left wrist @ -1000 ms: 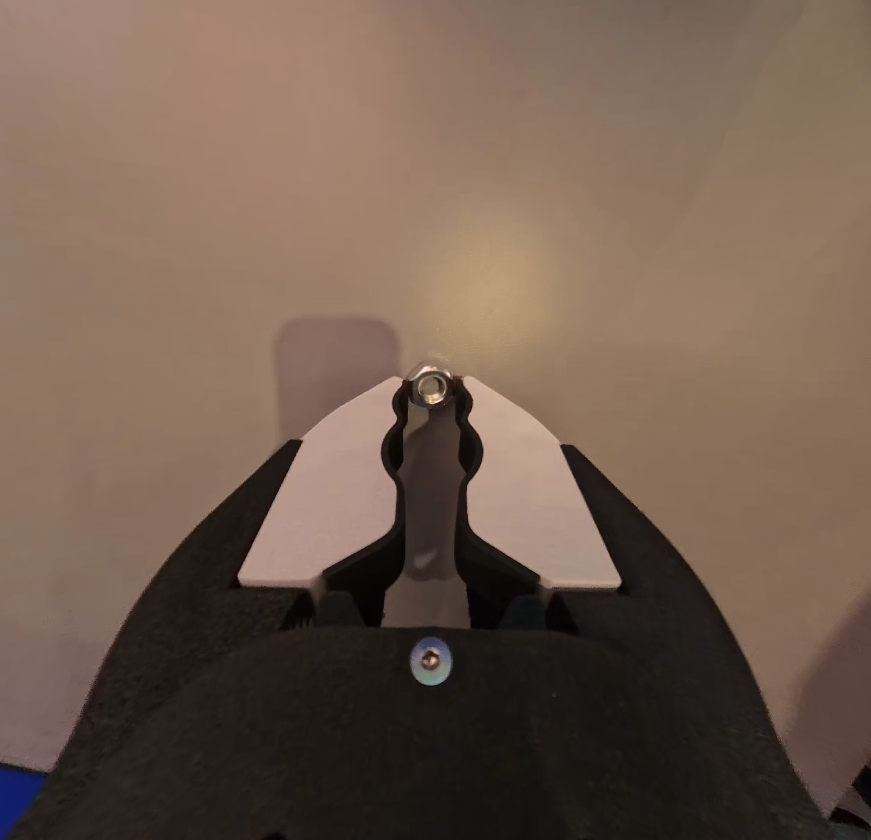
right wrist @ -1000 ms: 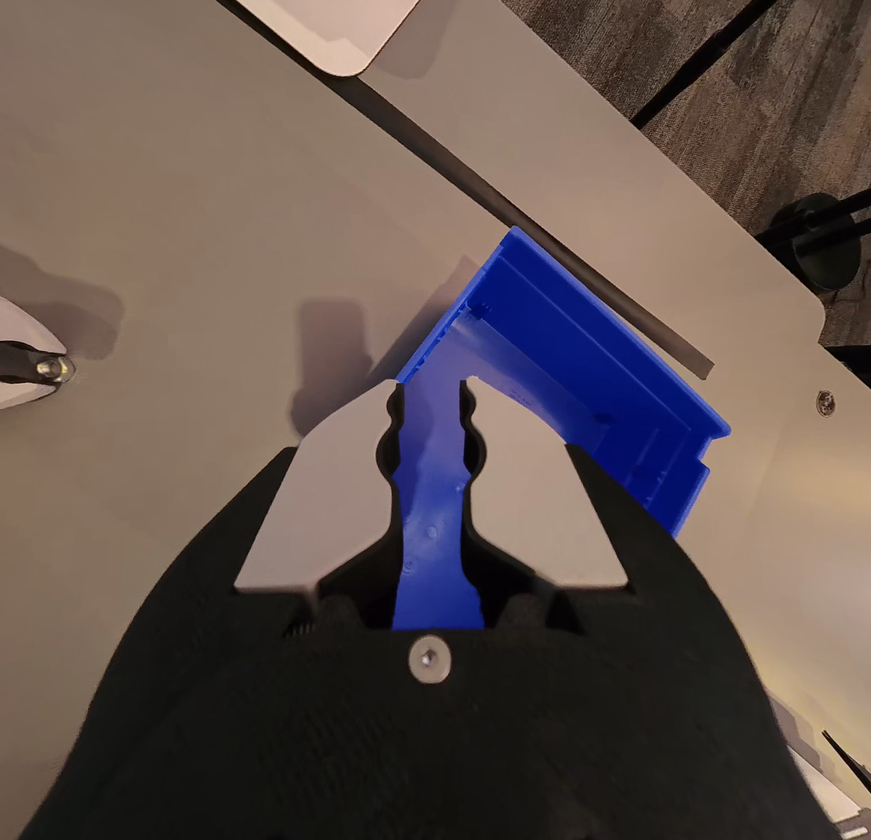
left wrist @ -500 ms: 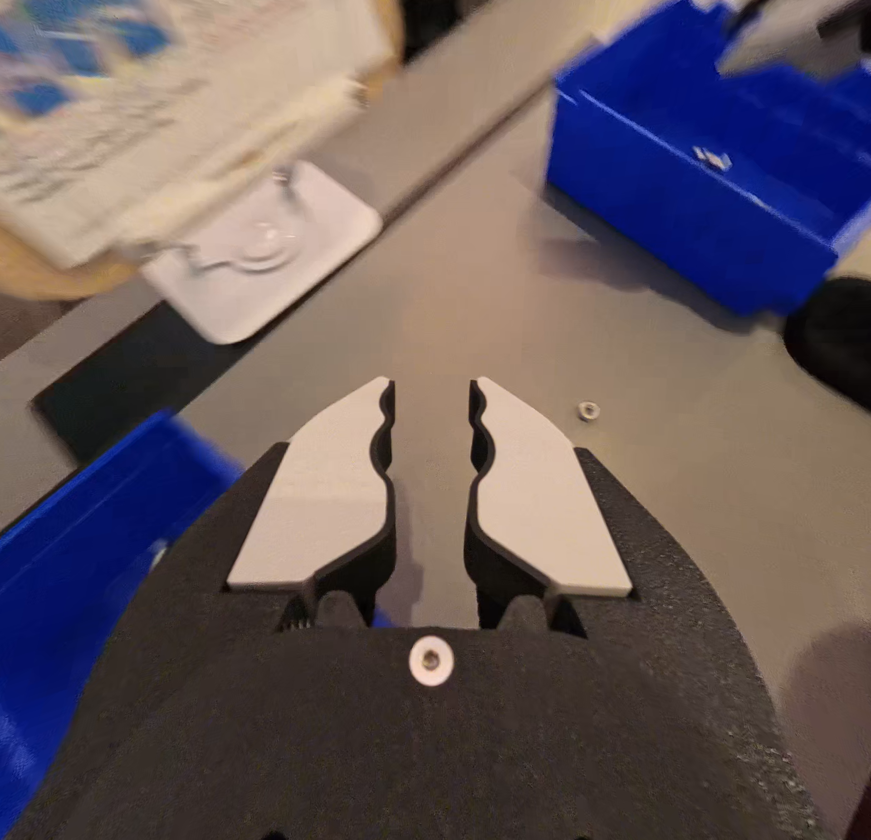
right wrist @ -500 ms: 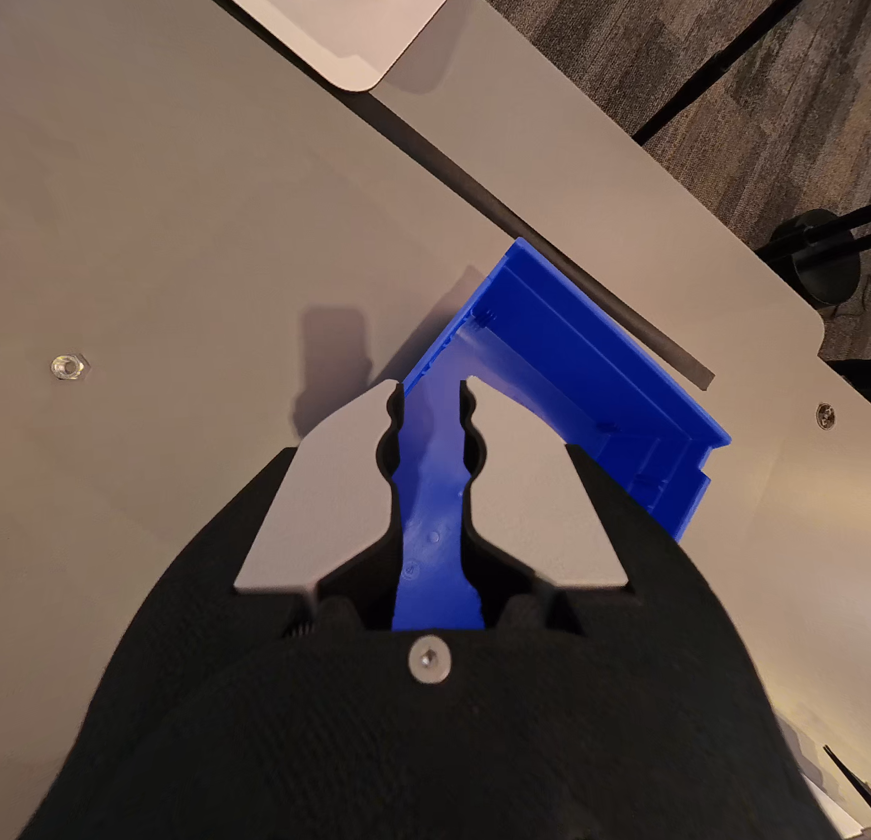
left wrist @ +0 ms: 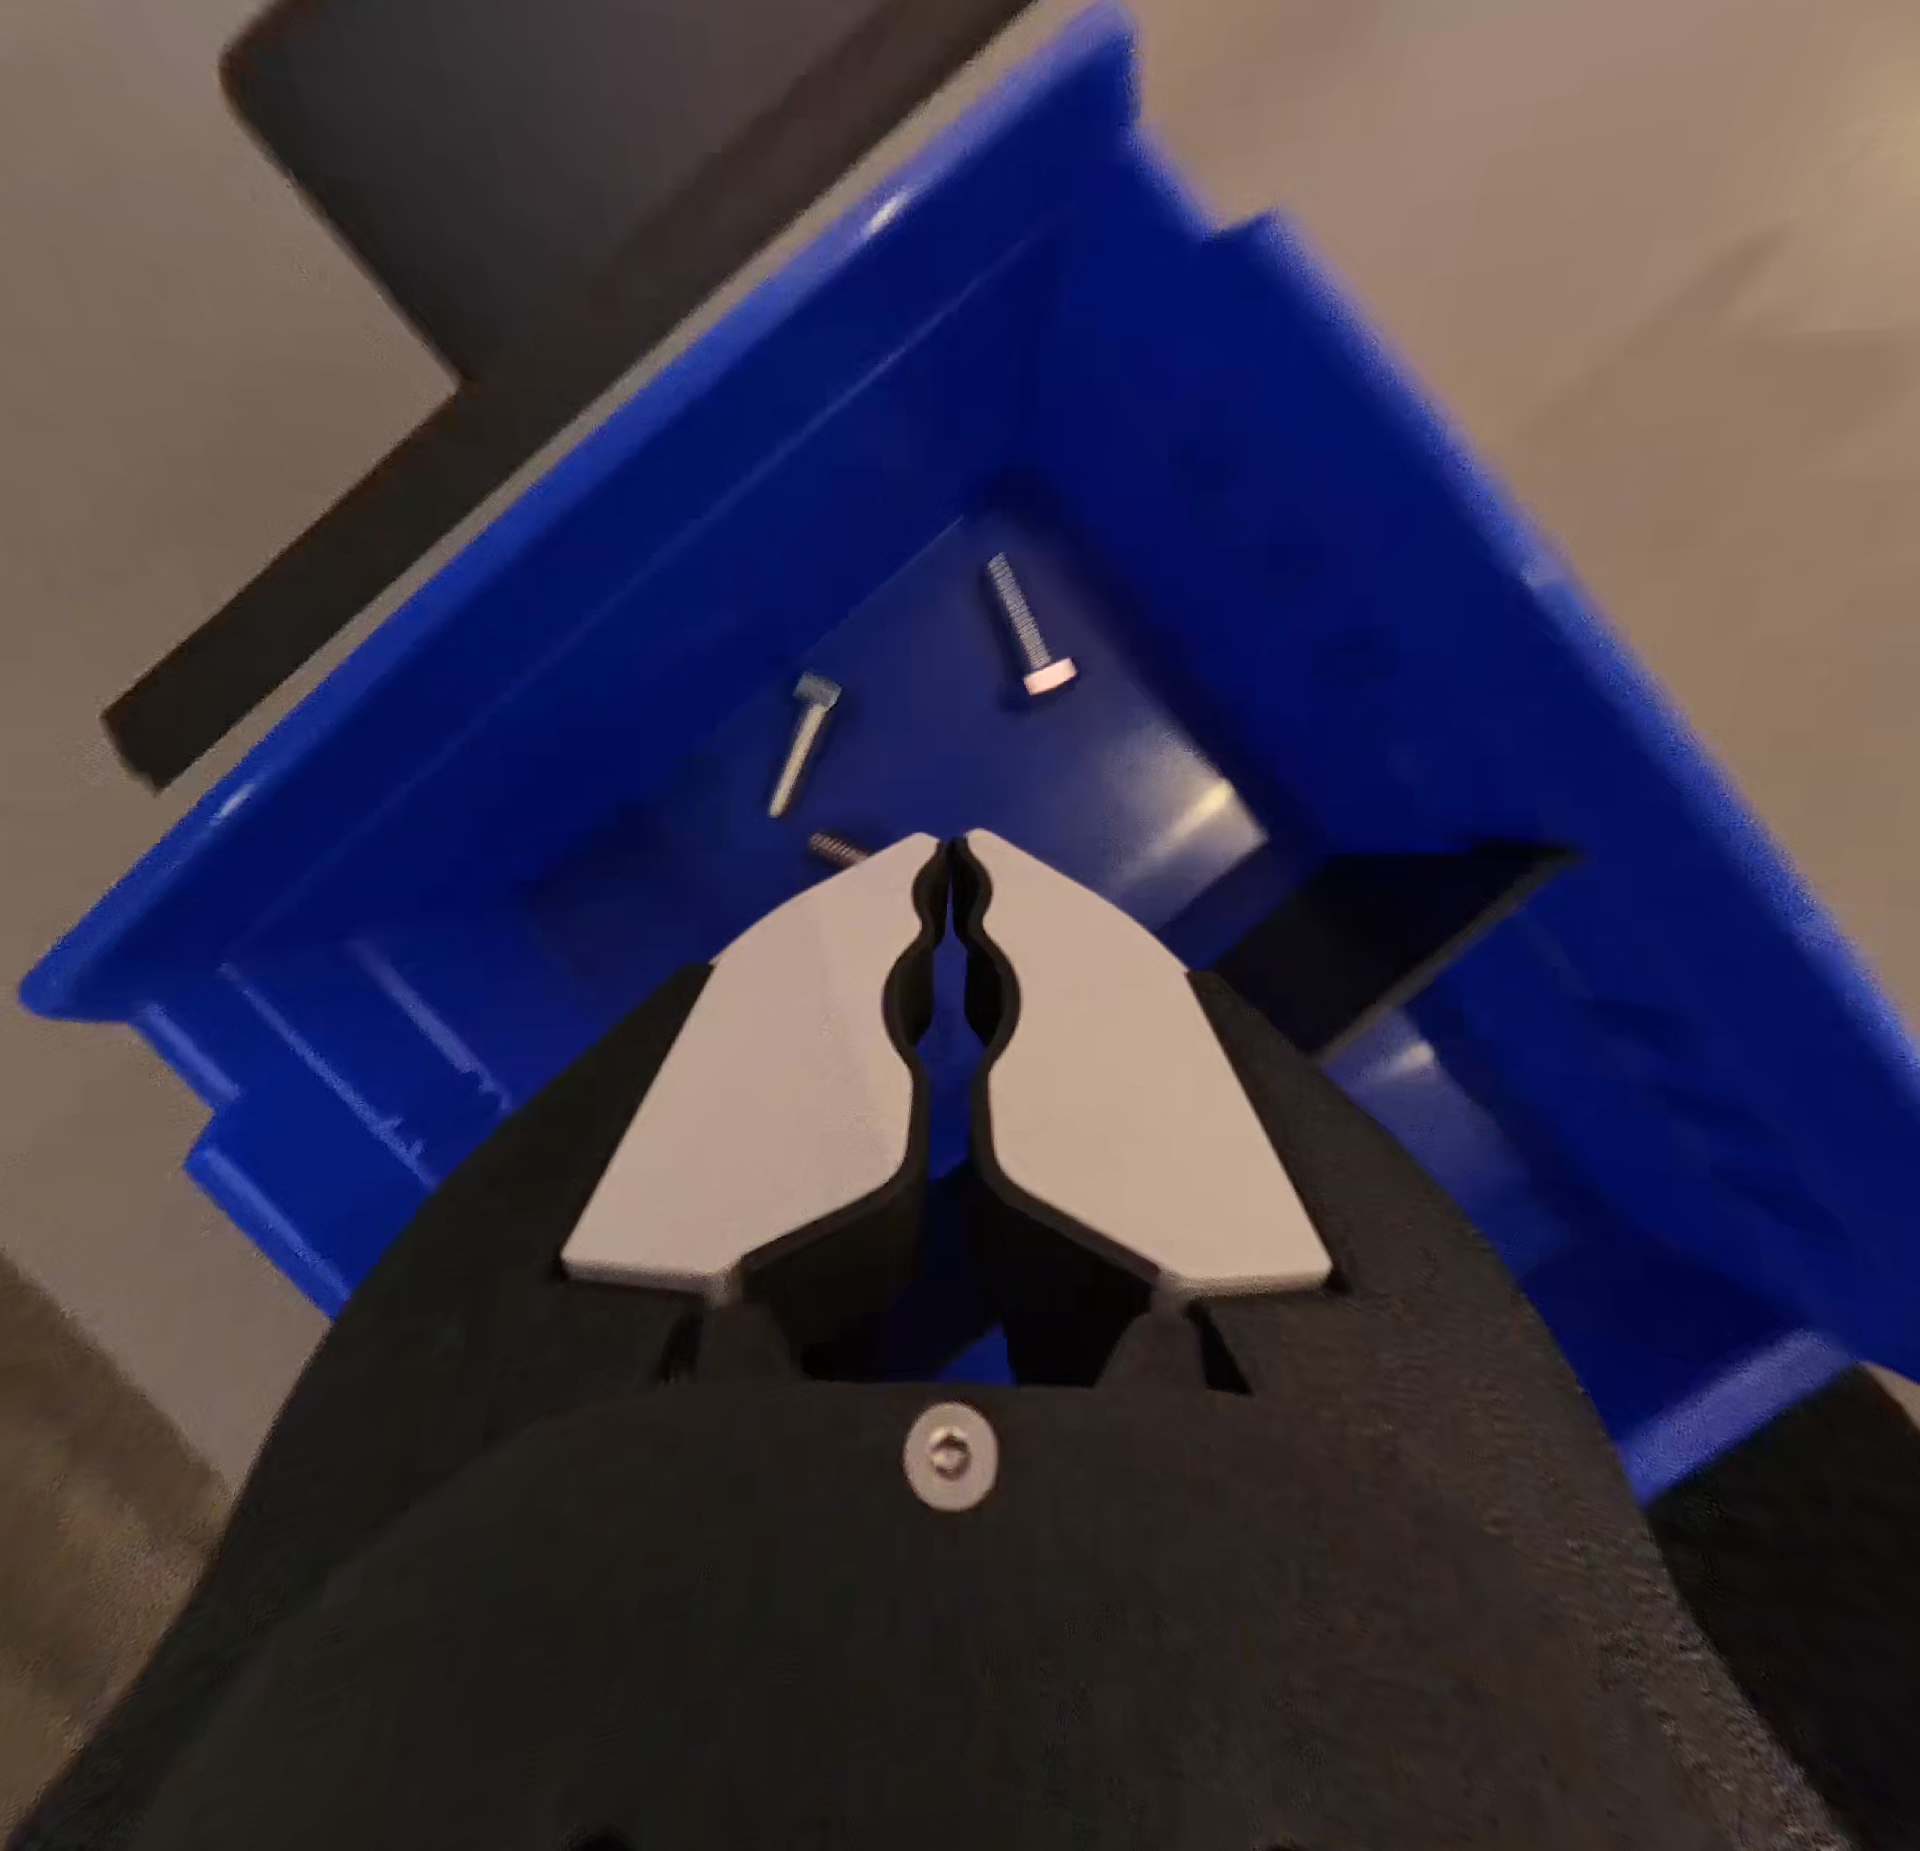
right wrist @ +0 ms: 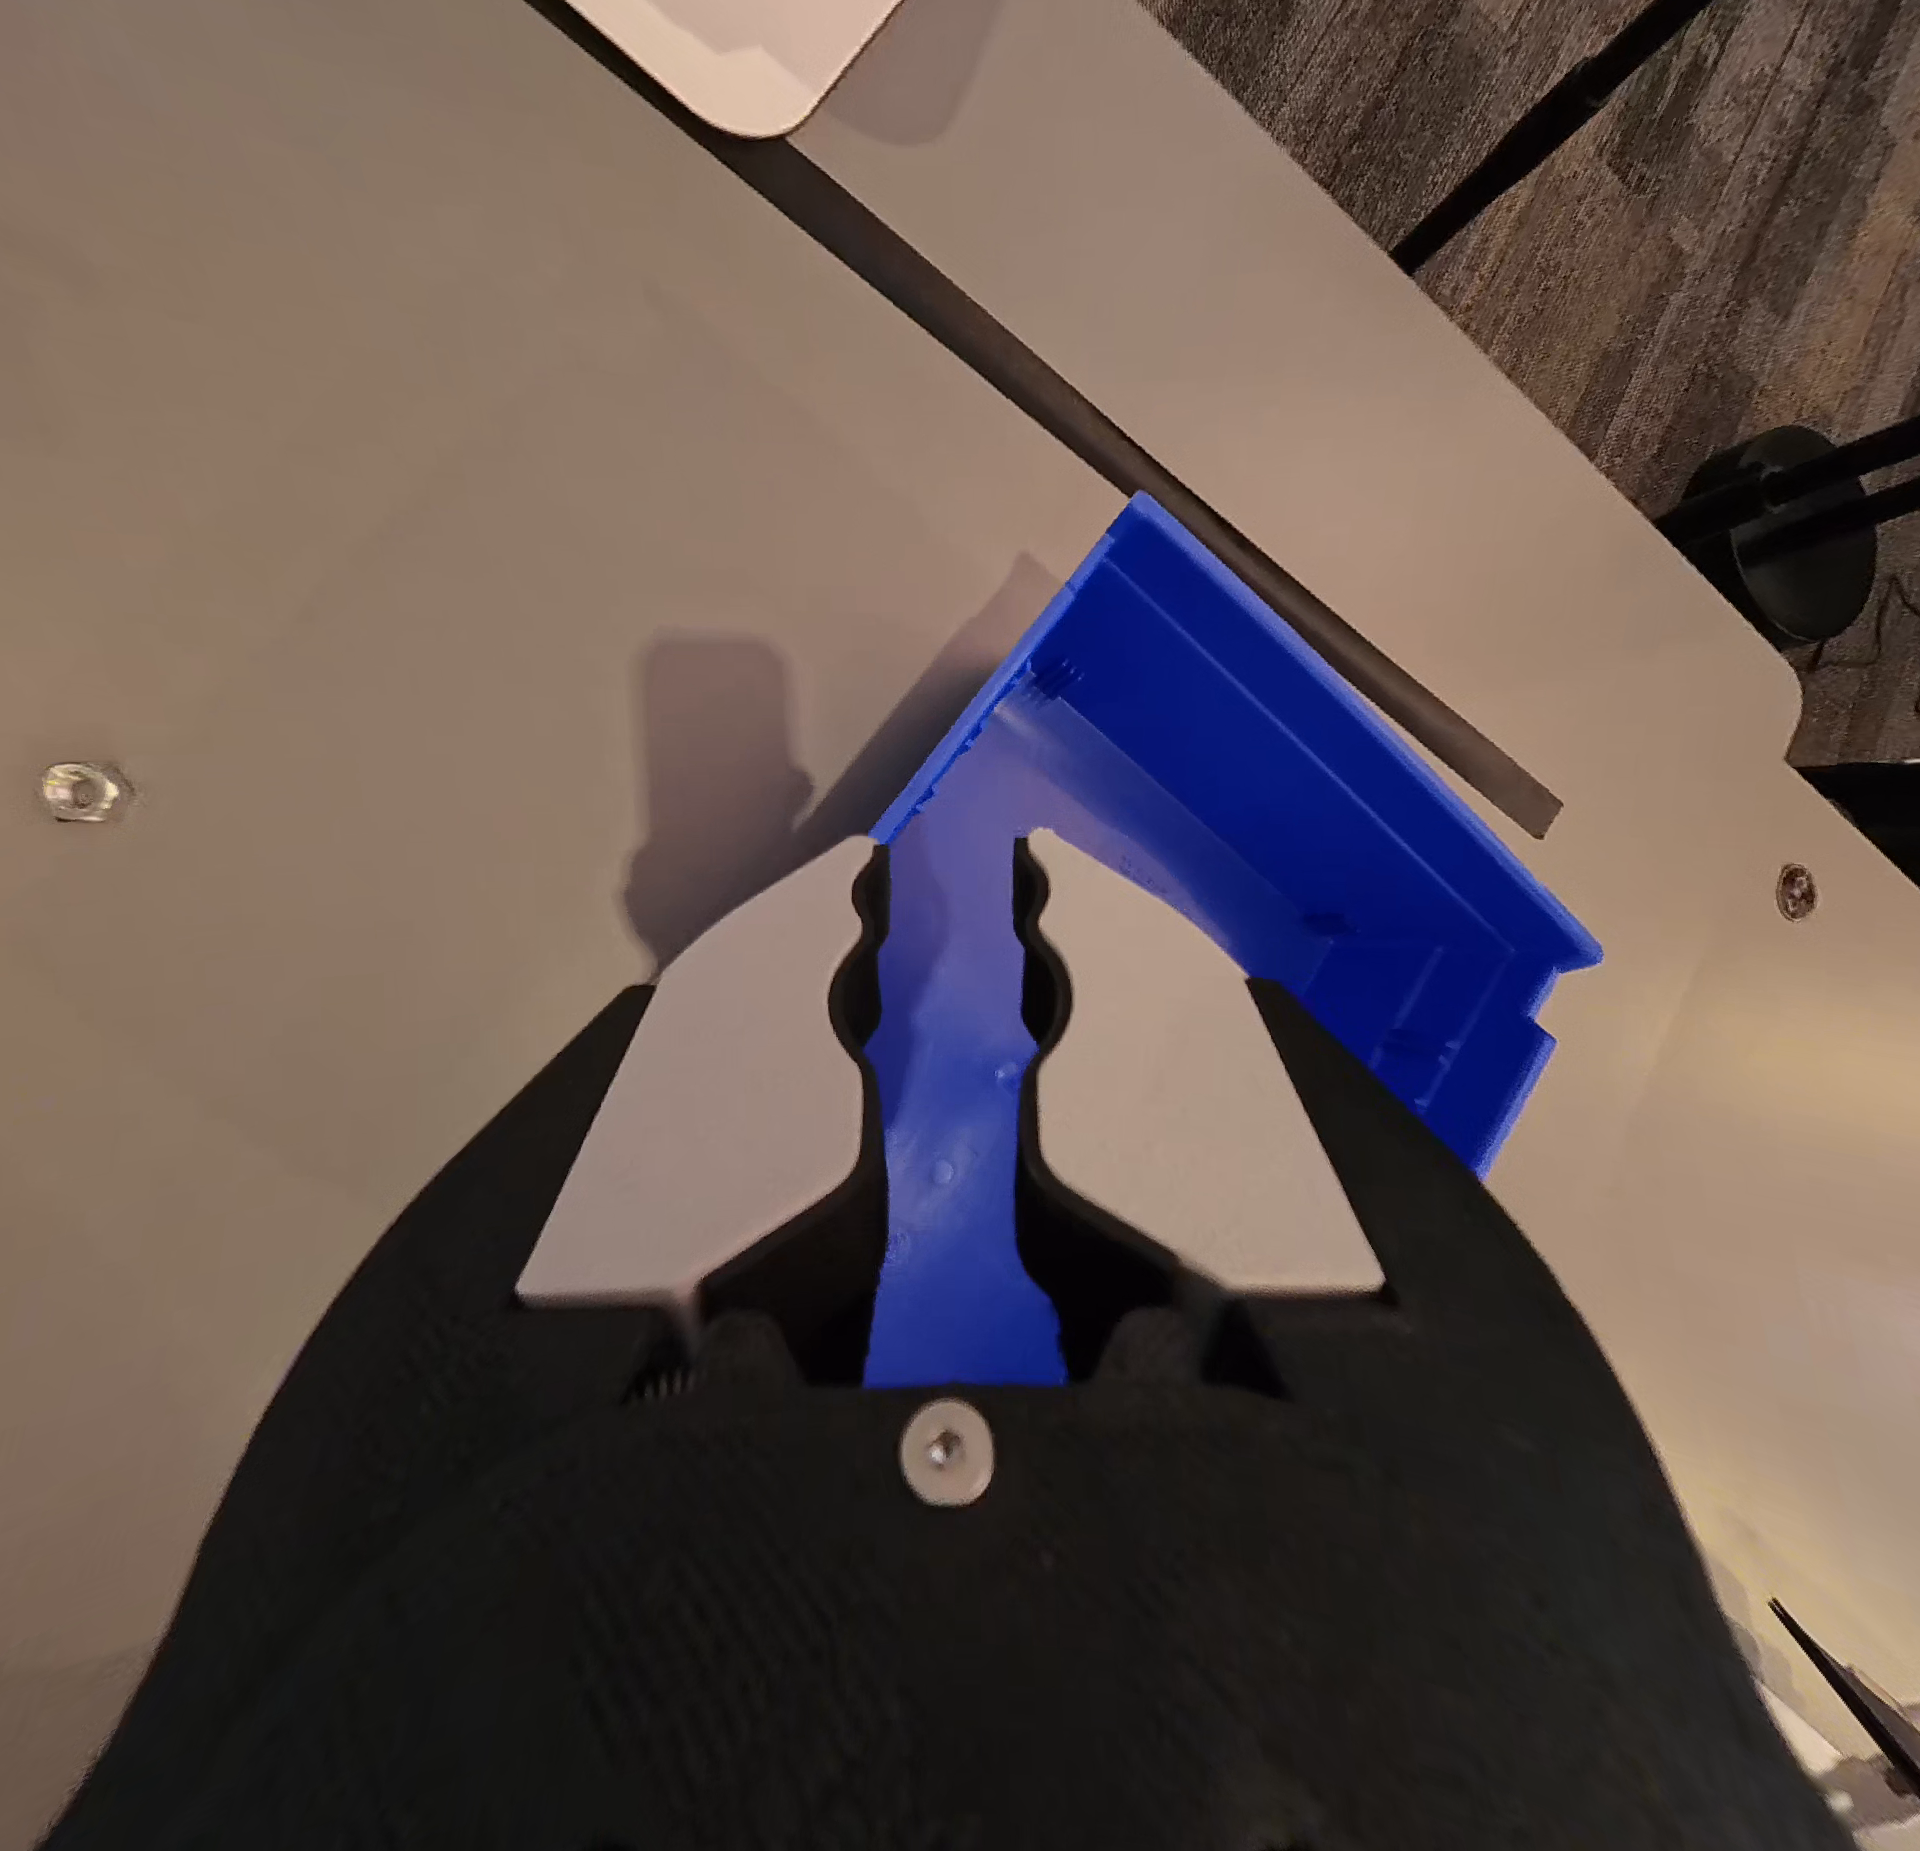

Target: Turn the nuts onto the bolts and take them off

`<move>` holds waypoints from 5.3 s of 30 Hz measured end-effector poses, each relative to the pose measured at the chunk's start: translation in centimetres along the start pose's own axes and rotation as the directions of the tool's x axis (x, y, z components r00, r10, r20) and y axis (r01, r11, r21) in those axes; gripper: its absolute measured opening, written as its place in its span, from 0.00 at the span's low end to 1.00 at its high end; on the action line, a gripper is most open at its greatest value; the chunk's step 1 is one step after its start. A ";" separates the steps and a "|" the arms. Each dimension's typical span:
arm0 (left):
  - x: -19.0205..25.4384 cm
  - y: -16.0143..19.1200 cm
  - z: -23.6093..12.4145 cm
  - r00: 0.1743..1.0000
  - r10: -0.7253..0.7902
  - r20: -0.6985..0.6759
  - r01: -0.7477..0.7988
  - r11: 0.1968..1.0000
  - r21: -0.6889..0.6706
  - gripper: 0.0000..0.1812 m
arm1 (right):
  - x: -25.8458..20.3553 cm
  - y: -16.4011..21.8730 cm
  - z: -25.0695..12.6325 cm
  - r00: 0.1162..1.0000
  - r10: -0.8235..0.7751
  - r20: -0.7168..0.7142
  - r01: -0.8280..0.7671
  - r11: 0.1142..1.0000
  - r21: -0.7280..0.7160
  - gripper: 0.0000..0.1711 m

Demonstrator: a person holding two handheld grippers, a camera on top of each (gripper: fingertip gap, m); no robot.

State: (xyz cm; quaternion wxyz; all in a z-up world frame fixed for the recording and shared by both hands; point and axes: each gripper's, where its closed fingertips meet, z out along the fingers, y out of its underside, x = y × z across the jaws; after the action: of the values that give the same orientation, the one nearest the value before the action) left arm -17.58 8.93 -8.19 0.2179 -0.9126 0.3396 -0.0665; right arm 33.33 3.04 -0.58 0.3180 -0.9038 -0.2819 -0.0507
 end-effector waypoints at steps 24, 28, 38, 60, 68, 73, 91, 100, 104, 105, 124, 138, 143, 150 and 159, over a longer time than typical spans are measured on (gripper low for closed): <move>-2.2 3.9 6.1 0.909 -0.351 0.223 0.412 0.838 -0.359 0.09 | -1.1 0.1 -0.3 0.998 -0.052 0.033 0.053 0.999 -0.008 0.14; -2.4 4.0 5.9 0.922 -0.305 0.238 0.377 0.848 -0.372 0.07 | -0.9 0.0 -0.5 0.998 -0.048 0.034 0.048 0.999 0.002 0.14; 6.5 -8.5 -5.7 0.994 -0.101 -0.029 0.105 0.950 0.293 0.05 | -4.3 -5.4 -2.4 0.990 -0.116 0.078 0.090 0.956 0.279 0.13; 32.2 -12.1 -12.0 0.784 0.531 -0.322 -0.202 0.708 0.676 0.05 | -22.9 -11.6 -11.9 0.444 -0.528 0.724 -0.308 0.669 0.677 0.06; 31.8 -11.6 -11.0 0.786 0.516 -0.340 -0.200 0.734 0.649 0.27 | -22.2 -11.9 -12.3 0.451 -0.516 0.728 -0.348 0.650 0.676 0.05; 33.0 -12.1 -10.6 0.751 0.565 -0.343 -0.177 0.672 0.719 0.26 | -21.9 -11.9 -13.5 0.447 -0.556 0.701 -0.373 0.596 0.711 0.05; 34.6 -14.1 -11.7 0.772 0.584 -0.250 -0.106 0.506 0.856 0.09 | -21.2 -11.7 -15.3 0.501 -0.645 0.577 -0.360 0.451 0.817 0.06; 34.8 -14.1 -11.6 0.781 0.586 -0.217 -0.136 0.498 0.856 0.10 | -21.6 -11.6 -15.1 0.489 -0.652 0.579 -0.358 0.455 0.816 0.06; 34.9 -14.0 -11.6 0.776 0.591 -0.223 -0.134 0.499 0.856 0.07 | -21.6 -11.6 -15.1 0.489 -0.655 0.575 -0.359 0.450 0.818 0.06; 34.9 -14.0 -11.6 0.775 0.590 -0.227 -0.130 0.500 0.856 0.09 | -21.6 -11.6 -15.2 0.487 -0.656 0.577 -0.366 0.447 0.817 0.06; 34.8 -14.2 -11.3 0.796 0.567 -0.212 -0.138 0.511 0.849 0.07 | -21.1 -11.6 -15.1 0.474 -0.646 0.599 -0.387 0.458 0.800 0.06; 33.8 -14.3 -11.4 0.812 0.550 -0.194 -0.137 0.503 0.854 0.07 | -20.5 -11.7 -15.0 0.508 -0.627 0.590 -0.359 0.469 0.807 0.16; 34.2 -14.2 -10.9 0.806 0.561 -0.188 -0.159 0.512 0.844 0.07 | -21.0 -11.7 -14.7 0.523 -0.622 0.583 -0.327 0.485 0.811 0.16; 34.5 -14.1 -10.8 0.799 0.571 -0.186 -0.173 0.515 0.839 0.07 | -21.9 -11.6 -14.0 0.560 -0.635 0.533 -0.250 0.484 0.839 0.06; 34.4 -14.0 -10.5 0.799 0.573 -0.186 -0.185 0.527 0.830 0.07 | -22.1 -11.5 -13.9 0.567 -0.645 0.513 -0.210 0.488 0.847 0.06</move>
State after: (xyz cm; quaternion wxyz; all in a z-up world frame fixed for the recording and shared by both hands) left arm 14.04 -7.68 6.45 0.5166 -0.5853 0.5116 -0.3589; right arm 9.90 -8.54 10.69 0.5412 -0.4969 -0.5064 0.4513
